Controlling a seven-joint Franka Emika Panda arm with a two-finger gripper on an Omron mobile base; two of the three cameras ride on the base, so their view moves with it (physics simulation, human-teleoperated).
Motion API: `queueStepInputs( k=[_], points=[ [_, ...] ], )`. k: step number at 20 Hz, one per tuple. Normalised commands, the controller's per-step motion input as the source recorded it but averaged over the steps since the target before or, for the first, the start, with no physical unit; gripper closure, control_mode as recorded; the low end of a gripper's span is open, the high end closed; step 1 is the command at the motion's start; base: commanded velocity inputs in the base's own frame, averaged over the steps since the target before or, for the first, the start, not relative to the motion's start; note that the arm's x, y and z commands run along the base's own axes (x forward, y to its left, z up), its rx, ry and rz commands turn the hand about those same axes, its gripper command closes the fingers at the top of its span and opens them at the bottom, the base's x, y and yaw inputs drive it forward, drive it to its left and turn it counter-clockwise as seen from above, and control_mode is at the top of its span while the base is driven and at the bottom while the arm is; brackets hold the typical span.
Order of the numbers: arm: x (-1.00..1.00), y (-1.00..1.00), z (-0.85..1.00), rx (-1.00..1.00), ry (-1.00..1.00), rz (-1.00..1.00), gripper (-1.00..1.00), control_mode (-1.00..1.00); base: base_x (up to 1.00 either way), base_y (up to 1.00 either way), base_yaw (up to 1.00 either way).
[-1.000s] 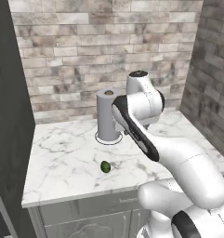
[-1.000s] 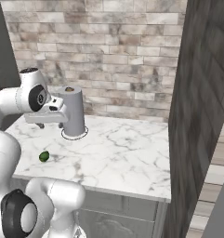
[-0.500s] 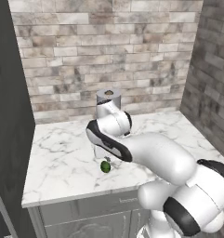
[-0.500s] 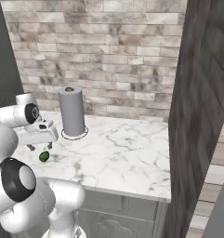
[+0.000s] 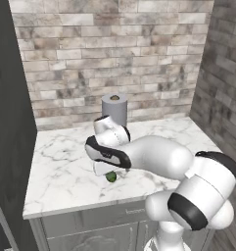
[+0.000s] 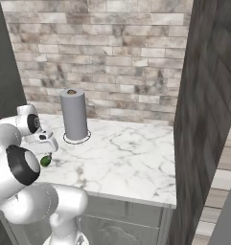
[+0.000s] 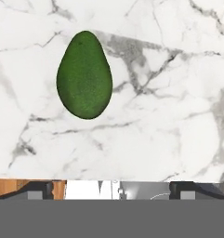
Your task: Place the avocado in the correct fridge rack based on whether it is a fruit or vegetable. Finally, close the fridge door.
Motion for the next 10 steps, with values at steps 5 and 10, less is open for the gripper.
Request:
queueStepInputs(
  k=[5,10],
  points=[
    [0.23,0.11,-0.17,0.0,0.0,0.0,-1.0,-1.0,0.0,0.0,0.0],
    [0.29,0.02,-0.2,0.0,0.0,0.0,-1.0,-1.0,0.0,0.0,0.0]
  ],
)
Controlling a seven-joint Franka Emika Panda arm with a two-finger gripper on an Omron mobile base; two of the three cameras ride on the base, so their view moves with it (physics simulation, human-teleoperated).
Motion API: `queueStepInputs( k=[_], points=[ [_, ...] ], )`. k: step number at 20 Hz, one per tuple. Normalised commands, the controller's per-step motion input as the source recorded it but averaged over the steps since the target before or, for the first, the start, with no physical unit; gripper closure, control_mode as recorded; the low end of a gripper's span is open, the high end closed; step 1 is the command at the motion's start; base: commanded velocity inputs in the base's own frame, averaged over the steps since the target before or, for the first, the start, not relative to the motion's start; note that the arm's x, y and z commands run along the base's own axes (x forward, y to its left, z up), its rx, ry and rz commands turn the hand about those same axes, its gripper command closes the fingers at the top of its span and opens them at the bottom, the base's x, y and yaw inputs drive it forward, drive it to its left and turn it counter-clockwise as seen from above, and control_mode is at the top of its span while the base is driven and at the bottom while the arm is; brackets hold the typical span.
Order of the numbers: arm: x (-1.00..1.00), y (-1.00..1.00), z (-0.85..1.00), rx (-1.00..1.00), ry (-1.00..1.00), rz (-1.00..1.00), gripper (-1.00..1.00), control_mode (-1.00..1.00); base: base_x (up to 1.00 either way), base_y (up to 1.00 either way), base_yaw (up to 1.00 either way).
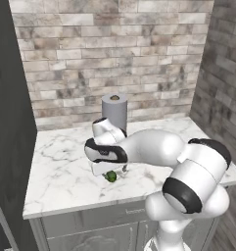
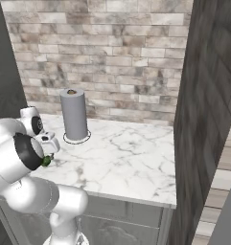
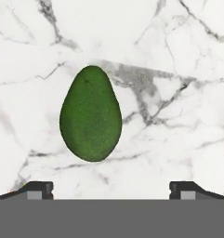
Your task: Place the avocado in the correct fridge rack based on whether it is a fruit or vegetable. Finally, close the fridge door.
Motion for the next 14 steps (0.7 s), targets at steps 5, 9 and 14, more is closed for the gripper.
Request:
queueStepInputs(
  k=[5,9,14],
  points=[
    [0.24,0.05,-0.18,0.0,0.0,0.0,-1.0,-1.0,0.0,0.0,0.0],
    [0.02,0.01,-0.22,0.0,0.0,0.0,-1.0,-1.0,0.0,0.0,0.0],
    [0.0,0.01,-0.25,0.0,0.0,0.0,-1.0,-1.0,0.0,0.0,0.0]
  ],
)
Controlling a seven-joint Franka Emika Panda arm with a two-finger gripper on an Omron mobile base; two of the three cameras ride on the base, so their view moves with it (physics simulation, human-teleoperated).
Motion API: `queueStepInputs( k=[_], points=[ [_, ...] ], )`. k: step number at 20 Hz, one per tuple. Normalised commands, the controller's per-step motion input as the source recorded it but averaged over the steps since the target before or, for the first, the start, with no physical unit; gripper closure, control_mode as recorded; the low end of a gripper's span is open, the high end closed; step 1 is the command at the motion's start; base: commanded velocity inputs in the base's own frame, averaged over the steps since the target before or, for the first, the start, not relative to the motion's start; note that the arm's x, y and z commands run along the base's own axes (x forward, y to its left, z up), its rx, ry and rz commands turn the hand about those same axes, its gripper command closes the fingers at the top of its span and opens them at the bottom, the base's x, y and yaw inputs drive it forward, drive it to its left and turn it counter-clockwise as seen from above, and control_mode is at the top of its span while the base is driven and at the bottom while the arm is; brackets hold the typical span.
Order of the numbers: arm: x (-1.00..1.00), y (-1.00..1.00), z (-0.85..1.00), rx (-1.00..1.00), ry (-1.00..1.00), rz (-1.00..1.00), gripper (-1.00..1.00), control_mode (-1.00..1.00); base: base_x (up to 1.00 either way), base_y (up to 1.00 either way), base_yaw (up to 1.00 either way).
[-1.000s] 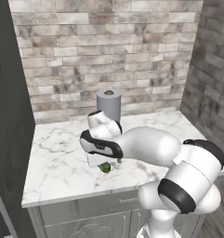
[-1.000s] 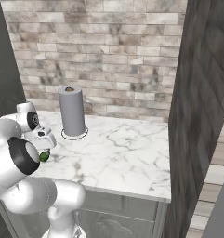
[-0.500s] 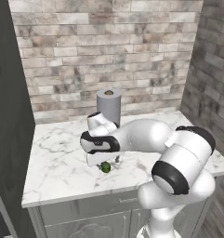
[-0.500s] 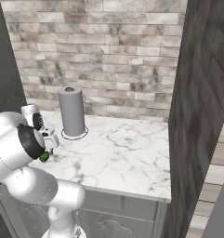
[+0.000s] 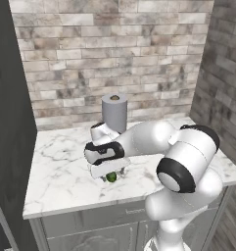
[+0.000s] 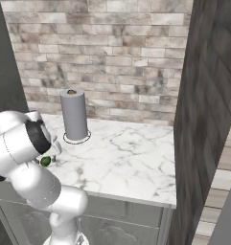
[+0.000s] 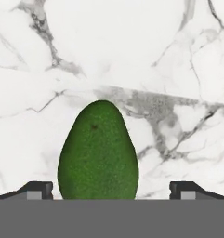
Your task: Place the avocado in the correct fridge rack based on whether it is a fruit or vegetable. Finally, close the fridge door.
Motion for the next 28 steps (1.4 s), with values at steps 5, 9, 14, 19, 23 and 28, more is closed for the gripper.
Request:
queueStepInputs(
  k=[5,9,14,19,23,28],
  points=[
    [0.0,0.0,-0.19,0.0,-0.02,0.0,-1.0,-1.0,0.0,0.0,0.0],
    [-0.03,-0.01,-0.24,0.0,-0.04,0.0,1.0,-1.0,0.0,0.0,0.0],
    [-0.05,-0.13,-0.12,0.05,-0.1,0.0,1.0,-1.0,0.0,0.0,0.0],
    [-0.61,-0.54,0.56,0.11,-0.36,0.0,1.0,-1.0,0.0,0.0,0.0],
    [-0.95,-0.94,1.0,0.15,-0.3,-0.02,1.0,-1.0,0.0,0.0,0.0],
    [-0.82,-0.87,0.99,0.15,-0.2,-0.03,1.0,-1.0,0.0,0.0,0.0]
  ],
)
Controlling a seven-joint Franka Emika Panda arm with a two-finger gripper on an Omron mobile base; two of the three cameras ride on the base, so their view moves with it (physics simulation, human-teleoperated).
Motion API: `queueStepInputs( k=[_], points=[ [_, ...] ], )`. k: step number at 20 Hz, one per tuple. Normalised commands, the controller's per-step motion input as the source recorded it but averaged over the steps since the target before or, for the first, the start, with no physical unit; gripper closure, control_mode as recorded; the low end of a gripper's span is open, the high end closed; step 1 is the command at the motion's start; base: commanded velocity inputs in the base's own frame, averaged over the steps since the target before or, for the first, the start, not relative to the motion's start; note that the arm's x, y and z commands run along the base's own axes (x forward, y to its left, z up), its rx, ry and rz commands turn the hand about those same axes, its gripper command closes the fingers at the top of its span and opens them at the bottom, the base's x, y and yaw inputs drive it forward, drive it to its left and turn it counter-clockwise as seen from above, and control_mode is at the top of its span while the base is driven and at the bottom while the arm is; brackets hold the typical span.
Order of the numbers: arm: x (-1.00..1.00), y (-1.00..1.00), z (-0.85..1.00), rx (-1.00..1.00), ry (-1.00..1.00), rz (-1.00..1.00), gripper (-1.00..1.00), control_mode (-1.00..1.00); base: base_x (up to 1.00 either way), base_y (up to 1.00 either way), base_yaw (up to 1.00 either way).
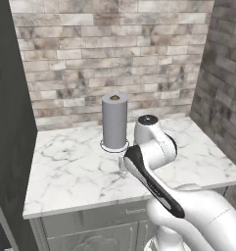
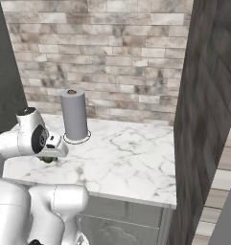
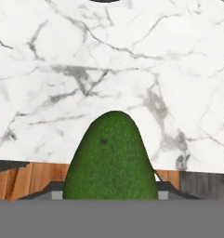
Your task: Place the avocado in the correct fridge rack based on whether it is a fruit or vegetable. Finally, close the fridge door.
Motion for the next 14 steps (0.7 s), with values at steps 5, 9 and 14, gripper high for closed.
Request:
queueStepInputs(
  k=[5,9,14],
  points=[
    [-0.19,-0.5,0.43,0.07,-0.04,-0.01,1.0,-1.0,0.0,0.0,0.0],
    [0.0,-0.3,0.39,0.04,0.0,0.0,1.0,-1.0,0.0,0.0,0.0],
    [0.2,-0.03,0.1,0.0,0.09,0.0,1.0,-1.0,0.0,0.0,0.0]
  ],
)
